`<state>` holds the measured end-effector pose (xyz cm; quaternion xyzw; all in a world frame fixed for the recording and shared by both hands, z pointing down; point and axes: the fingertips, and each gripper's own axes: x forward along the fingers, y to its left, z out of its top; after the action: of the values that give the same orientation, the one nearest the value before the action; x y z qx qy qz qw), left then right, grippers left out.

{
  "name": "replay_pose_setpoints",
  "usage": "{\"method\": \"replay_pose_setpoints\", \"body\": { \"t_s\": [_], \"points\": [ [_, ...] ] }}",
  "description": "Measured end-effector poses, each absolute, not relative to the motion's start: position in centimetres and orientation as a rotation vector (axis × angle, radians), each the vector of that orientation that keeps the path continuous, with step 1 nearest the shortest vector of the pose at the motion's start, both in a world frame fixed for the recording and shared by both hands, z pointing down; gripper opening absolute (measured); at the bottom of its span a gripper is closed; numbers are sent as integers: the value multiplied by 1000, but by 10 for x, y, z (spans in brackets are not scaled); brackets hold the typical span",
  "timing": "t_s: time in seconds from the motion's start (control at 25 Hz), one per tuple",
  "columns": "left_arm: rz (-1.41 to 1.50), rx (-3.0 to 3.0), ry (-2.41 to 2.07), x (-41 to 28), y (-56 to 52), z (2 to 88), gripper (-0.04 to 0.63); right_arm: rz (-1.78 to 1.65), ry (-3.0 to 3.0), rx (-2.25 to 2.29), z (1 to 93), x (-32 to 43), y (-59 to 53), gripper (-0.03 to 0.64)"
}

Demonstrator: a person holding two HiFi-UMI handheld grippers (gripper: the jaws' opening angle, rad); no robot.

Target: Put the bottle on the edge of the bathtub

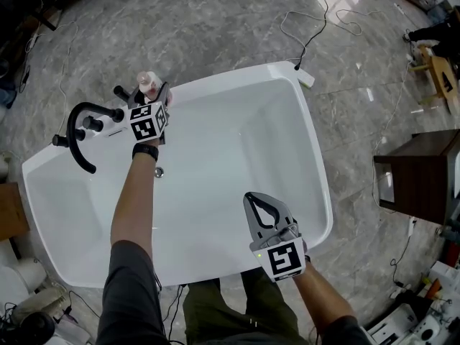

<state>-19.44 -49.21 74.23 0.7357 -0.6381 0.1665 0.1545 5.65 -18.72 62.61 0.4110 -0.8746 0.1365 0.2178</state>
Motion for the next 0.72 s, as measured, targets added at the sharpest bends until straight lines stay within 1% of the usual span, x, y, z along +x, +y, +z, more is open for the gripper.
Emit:
{"method": "replay_pose_setpoints", "body": {
  "t_s": [0.36,0.56,0.72],
  "points": [
    [514,2114,-1823,-198,-470,743,298,373,-2433,1151,621,53,-191,2],
    [502,2102,-1799,-200,-436,739,296,346,-2450,1149,609,47,-193,2],
    [498,2118,-1769,-195,-402,719,286,334,-2483,1177,589,38,-197,2]
  ]
}}
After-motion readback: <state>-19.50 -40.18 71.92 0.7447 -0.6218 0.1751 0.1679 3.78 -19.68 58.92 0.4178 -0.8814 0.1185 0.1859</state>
